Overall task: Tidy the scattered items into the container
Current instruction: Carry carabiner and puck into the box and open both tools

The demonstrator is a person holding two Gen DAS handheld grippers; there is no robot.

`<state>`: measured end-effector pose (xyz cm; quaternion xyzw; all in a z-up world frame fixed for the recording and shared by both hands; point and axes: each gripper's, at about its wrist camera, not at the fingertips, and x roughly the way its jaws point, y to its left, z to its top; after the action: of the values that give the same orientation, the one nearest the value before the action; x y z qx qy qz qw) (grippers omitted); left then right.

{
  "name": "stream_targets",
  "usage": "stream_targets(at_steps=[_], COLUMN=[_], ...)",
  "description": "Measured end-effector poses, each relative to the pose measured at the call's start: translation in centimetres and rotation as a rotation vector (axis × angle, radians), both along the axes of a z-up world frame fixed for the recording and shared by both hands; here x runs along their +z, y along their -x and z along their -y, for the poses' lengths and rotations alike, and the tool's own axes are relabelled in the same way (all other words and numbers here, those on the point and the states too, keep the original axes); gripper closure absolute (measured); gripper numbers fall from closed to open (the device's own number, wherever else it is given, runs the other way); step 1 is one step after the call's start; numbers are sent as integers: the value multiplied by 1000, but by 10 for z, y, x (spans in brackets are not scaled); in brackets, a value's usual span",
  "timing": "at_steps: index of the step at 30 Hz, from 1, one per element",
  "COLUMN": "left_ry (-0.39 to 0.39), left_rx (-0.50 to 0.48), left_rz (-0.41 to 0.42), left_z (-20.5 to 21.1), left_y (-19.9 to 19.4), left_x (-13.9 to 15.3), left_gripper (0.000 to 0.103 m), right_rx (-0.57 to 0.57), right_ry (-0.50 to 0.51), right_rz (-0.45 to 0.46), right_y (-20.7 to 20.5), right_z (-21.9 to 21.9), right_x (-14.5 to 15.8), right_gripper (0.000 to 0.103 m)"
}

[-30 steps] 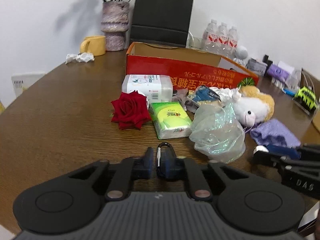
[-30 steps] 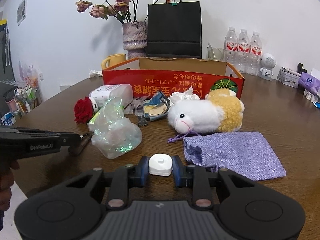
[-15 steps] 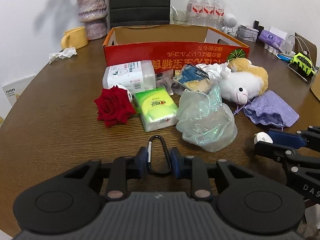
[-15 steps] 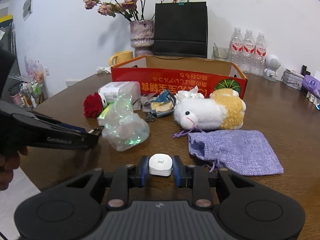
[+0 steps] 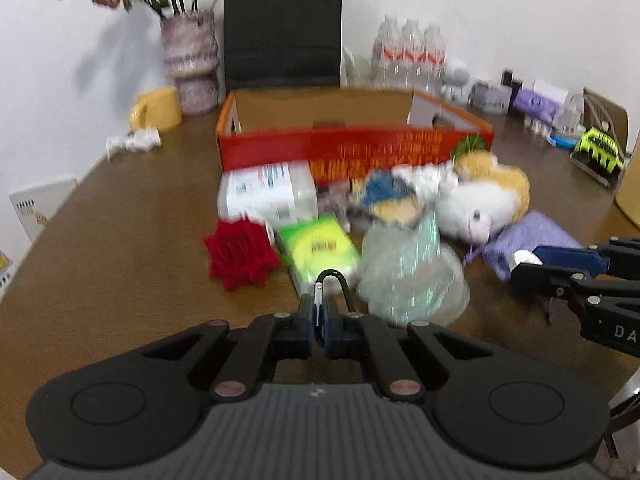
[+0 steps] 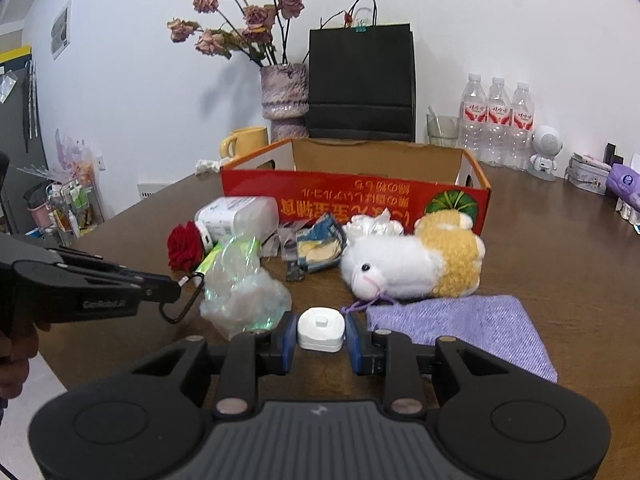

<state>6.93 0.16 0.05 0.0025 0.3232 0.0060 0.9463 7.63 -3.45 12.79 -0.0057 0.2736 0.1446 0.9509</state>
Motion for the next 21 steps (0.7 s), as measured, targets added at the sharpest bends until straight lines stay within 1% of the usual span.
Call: stream_targets(at_steps=[3,5,8,10,13,15,19,21], left_ry=[-8,-6,16,40,87,92,117,118], left_rx=[-12,-17,-29,-37,-51,-48,-6,15], left_rz=[92,158,229,240,190,138,-10,-65], left_z=[-2,-4,-5,-6,-7,-8,-14,-19], left_y=[-1,-11,-43,-74,-135,-173,-243,-264], left_x=[25,44,68,79,87,85,60,45], left_gripper=[98,98,98,98,98,98,98,98], right_rx=[-7,-14,-35,-48,-67,-71,-98,-113], right_ry=[-16,-20,-1,17,38,51,56,59], right_rz=[29,57,106,125,104,57,-80,-139], right_y=[-9,-22,-56,-85,-139,-179,-249,-274], right_z=[7,12,16,18,20,21,23,25], right_x=[13,24,44,57,70,72,59,48], right_gripper=[78,78,78,78,78,78,78,78])
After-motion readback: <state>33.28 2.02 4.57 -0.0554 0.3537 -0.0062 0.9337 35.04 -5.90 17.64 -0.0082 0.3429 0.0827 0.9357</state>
